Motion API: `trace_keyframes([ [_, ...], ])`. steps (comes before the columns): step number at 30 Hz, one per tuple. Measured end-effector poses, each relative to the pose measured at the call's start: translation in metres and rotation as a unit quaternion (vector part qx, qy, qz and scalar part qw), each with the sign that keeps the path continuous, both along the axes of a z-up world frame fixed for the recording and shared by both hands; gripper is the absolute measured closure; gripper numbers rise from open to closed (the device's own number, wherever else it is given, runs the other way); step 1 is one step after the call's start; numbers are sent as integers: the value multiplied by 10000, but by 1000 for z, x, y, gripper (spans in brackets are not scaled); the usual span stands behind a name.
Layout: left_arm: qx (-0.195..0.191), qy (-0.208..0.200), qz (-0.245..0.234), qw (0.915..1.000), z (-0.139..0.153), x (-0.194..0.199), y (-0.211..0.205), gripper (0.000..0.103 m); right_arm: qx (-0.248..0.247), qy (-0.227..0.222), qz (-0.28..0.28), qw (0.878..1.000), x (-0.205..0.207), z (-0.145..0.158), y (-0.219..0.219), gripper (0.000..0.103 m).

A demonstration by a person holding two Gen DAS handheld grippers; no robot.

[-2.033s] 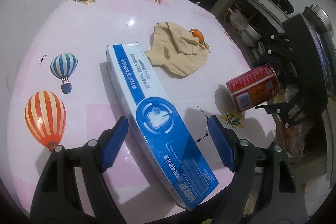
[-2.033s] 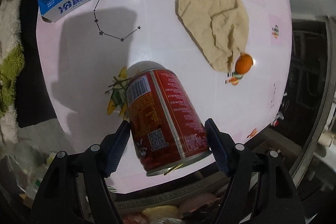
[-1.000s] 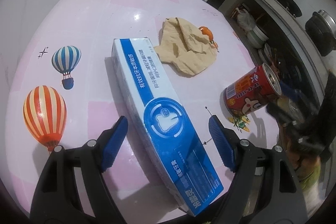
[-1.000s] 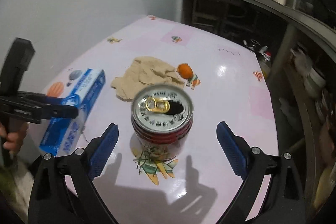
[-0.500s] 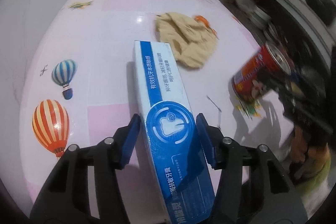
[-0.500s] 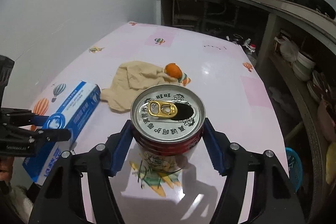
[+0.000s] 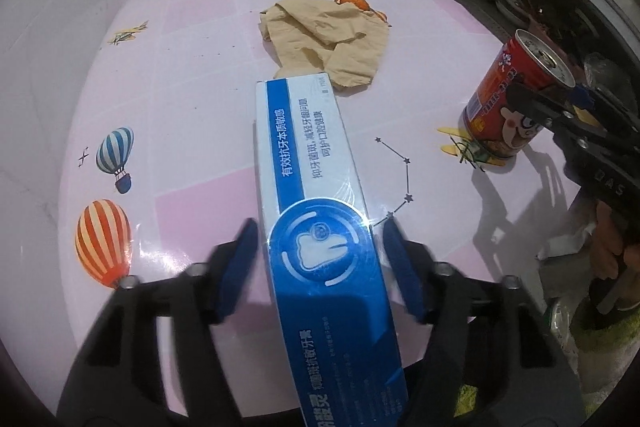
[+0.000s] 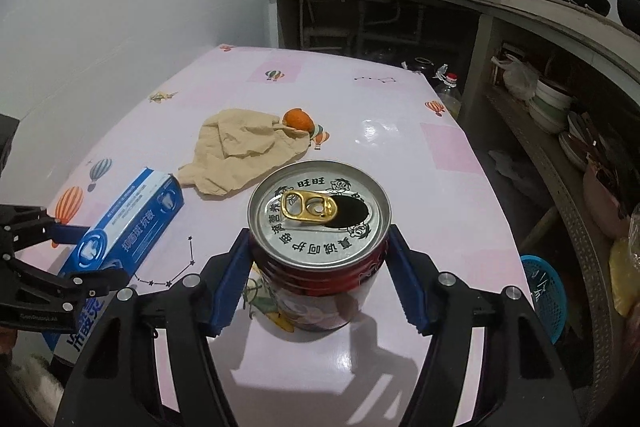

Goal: Collect trash
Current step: 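Lift the blue toothpaste box with the left gripper while the right holds the can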

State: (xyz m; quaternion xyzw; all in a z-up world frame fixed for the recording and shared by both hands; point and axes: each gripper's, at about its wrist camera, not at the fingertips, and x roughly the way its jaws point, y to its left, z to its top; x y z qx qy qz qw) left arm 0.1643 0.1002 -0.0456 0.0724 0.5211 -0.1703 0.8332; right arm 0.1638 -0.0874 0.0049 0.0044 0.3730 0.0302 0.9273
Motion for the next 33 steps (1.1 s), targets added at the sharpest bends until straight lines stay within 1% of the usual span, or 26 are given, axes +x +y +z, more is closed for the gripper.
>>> trace_keyframes([
  [6, -89, -90, 32, 9999, 0, -3, 0, 55, -171, 24, -72, 9998, 1, -1, 6, 39],
  [8, -102, -110, 29, 9999, 0, -4, -1, 56, -208, 24, -92, 9997, 2, -1, 7, 37],
  [10, -103, -154, 42, 9998, 1, -5, 0, 56, -205, 24, -123, 9997, 2, -1, 8, 34],
  [13, -124, -228, 55, 9996, 3, -6, 1, 56, -173, 28, -154, 9997, 5, -2, 7, 33],
  [15, -136, -277, 43, 9995, 5, -9, 0, 56, -106, 54, -150, 9998, 7, -3, 6, 35],
  [16, -145, -308, 36, 9994, 6, -10, -1, 57, -78, 49, -161, 9998, 6, -3, 5, 39],
  [27, -182, -503, 52, 9986, 16, -10, -6, 57, 24, 14, -236, 9997, 0, 0, 2, 39],
  [33, -183, -576, 43, 9982, 18, -10, -7, 57, 22, -84, -268, 9996, -5, 8, -1, 39],
])
